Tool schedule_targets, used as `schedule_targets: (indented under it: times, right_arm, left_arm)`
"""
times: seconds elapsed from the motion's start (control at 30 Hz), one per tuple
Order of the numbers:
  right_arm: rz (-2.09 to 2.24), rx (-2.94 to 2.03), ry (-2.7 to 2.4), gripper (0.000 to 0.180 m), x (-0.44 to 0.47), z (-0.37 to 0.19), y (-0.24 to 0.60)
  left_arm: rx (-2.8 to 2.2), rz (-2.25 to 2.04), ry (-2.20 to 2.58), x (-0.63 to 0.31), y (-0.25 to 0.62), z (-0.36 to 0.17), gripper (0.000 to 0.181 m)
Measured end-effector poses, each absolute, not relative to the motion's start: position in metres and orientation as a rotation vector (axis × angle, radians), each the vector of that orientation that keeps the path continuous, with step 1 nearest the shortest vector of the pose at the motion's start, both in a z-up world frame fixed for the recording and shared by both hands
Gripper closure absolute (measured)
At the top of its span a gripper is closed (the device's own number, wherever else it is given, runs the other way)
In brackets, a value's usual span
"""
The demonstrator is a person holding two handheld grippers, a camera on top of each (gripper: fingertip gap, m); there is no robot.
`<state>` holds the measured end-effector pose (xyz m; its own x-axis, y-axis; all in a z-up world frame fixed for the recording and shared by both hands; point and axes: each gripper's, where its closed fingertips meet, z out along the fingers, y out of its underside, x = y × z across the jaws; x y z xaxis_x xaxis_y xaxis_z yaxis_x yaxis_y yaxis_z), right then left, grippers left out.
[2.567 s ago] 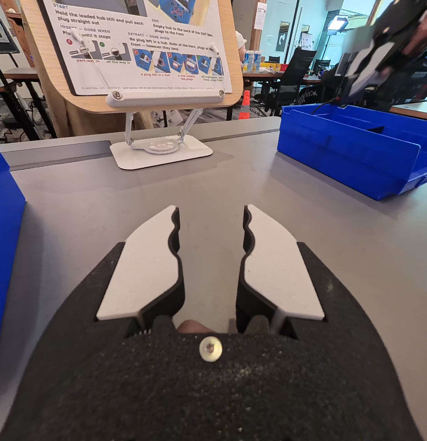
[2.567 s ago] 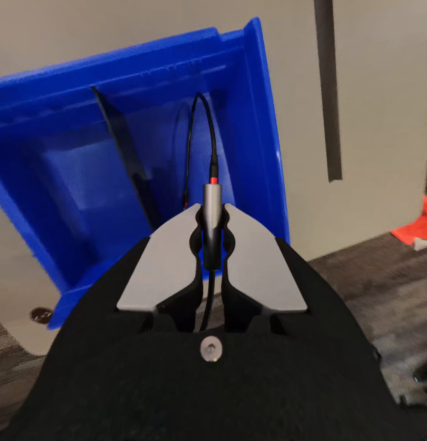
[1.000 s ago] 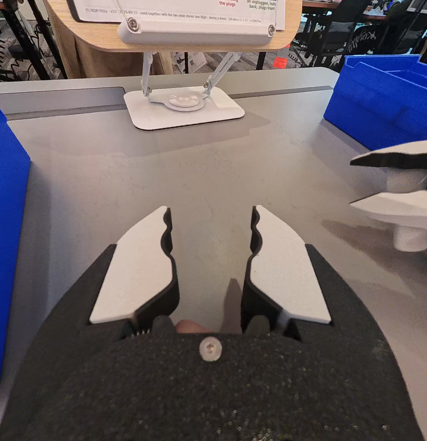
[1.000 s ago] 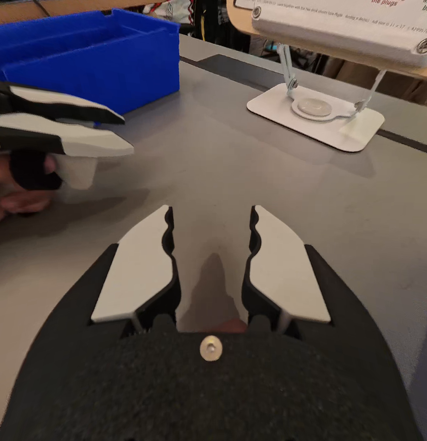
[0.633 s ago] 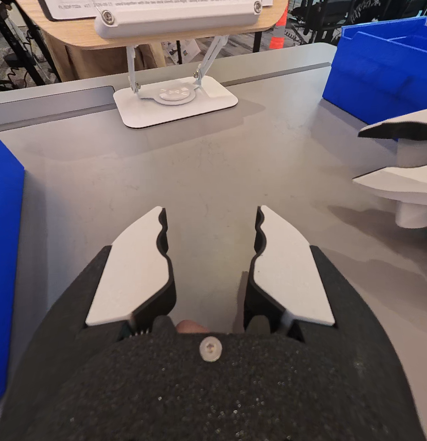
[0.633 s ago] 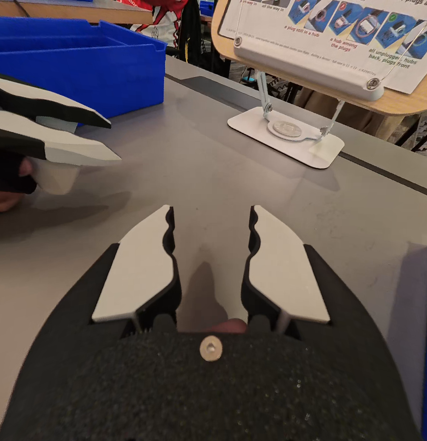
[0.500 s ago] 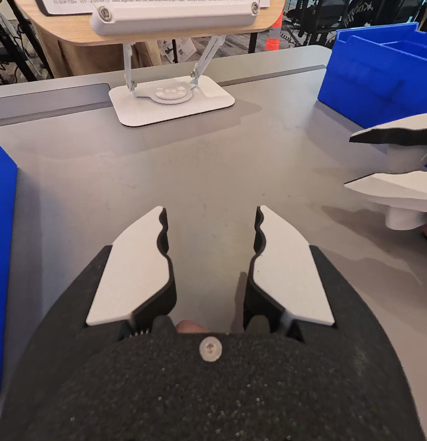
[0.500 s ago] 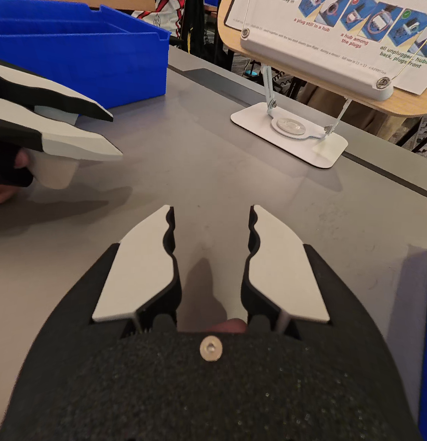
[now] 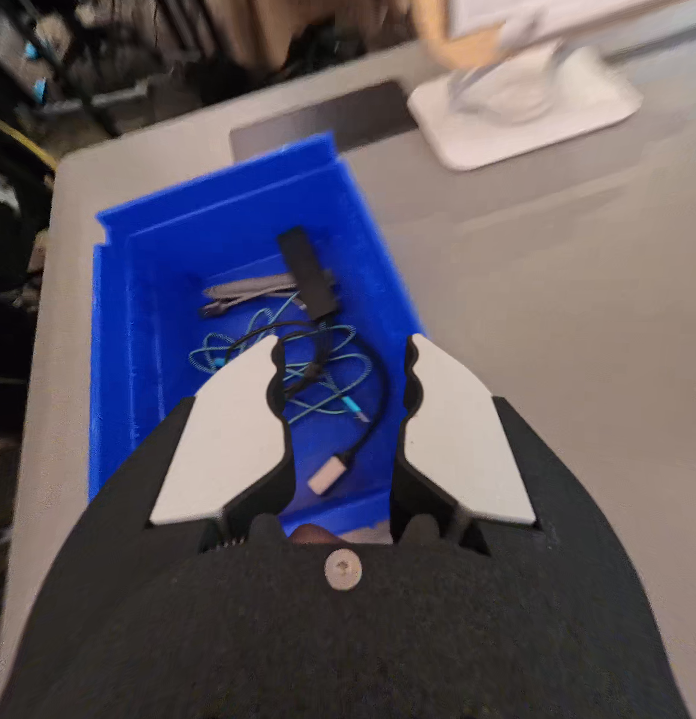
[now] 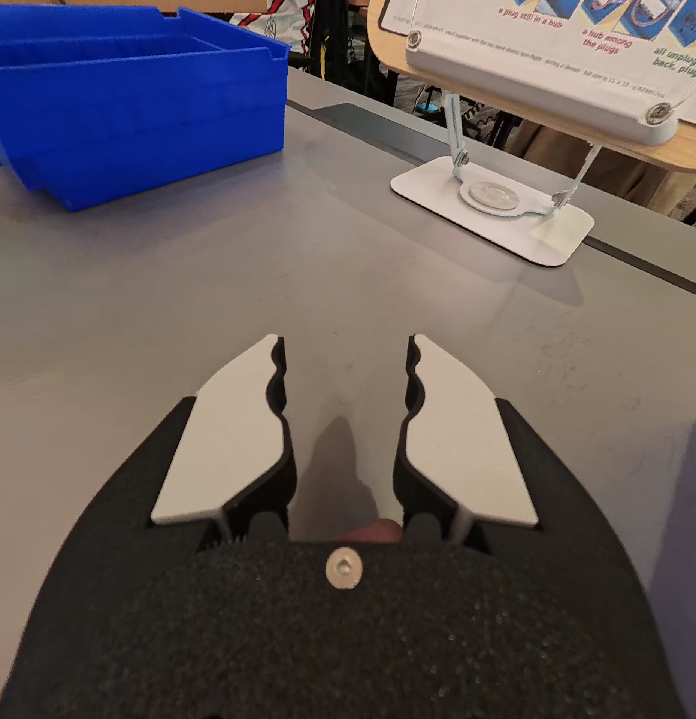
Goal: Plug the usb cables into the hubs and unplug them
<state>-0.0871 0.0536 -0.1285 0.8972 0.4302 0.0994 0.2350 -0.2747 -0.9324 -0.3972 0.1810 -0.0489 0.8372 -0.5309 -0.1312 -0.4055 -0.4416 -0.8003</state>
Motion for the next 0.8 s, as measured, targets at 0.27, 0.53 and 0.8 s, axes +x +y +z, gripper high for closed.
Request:
schedule_targets:
  times: [0.27, 0.53, 0.8]
  right_arm:
    - [0.241, -1.869, -0.473, 0.121, -0.086, -0.128, 0.054]
    - [0.245, -1.873, -0.48, 0.122, -0.087, -0.128, 0.054]
    - [0.251, -1.879, -0.487, 0.124, -0.088, -0.129, 0.054]
  left_arm:
    - [-2.358, -0.041, 0.894, -0.409, 0.24, -0.155, 0.126]
    - [-2.432, -0.099, 0.872, -0.411, 0.243, -0.172, 0.172]
    - [-2.345, 0.012, 0.933, -0.416, 0.244, -0.152, 0.174]
